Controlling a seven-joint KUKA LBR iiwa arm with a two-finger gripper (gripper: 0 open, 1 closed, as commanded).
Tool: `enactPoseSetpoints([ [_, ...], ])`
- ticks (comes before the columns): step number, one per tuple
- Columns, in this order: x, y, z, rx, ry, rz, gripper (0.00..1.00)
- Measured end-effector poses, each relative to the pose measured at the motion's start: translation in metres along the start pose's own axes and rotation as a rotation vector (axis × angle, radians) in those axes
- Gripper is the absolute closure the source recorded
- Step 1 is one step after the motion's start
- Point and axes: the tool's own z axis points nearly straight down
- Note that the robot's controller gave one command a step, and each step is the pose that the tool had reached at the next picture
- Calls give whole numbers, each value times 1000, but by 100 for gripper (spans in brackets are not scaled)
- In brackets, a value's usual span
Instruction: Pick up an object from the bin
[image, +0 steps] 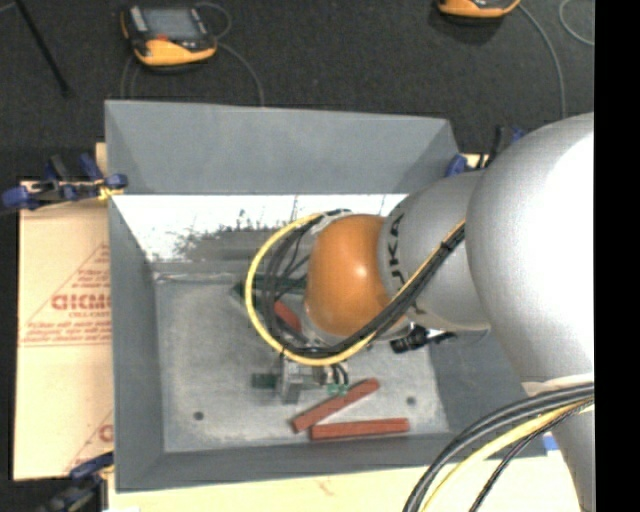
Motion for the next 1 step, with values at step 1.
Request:
enactPoseSetpoints([
  [1,16,8,-150,-2,-4,-24,100],
])
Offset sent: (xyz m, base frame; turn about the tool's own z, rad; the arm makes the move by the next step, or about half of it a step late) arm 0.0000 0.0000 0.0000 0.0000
